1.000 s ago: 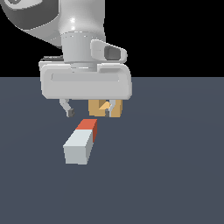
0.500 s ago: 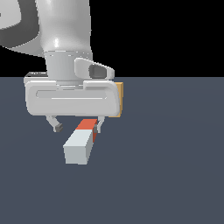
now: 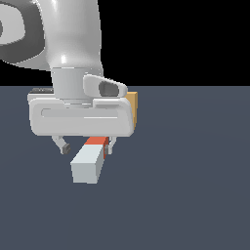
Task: Insert the peg into the horizontal hole in a box.
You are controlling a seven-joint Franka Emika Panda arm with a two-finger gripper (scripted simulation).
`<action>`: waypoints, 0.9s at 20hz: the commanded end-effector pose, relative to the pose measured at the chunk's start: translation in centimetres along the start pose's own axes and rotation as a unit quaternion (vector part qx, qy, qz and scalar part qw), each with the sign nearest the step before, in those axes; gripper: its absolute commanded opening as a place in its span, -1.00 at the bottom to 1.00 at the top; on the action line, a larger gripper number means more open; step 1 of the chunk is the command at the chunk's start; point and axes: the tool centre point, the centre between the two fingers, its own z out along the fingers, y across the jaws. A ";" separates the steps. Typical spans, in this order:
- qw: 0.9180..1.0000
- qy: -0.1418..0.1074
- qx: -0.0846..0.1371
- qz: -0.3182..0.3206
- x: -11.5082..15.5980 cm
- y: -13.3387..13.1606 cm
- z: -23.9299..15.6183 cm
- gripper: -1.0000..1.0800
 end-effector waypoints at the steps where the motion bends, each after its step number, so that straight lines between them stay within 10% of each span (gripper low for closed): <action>1: 1.000 0.000 0.000 0.000 0.0 -0.1 1.1 0.92; 11: 1.000 0.000 0.000 0.000 -0.1 0.0 3.9 0.92; 12: 1.000 0.000 0.000 0.000 -0.1 0.0 3.9 -1.00; 18: 1.000 0.000 0.000 0.000 -0.1 0.0 3.9 -1.00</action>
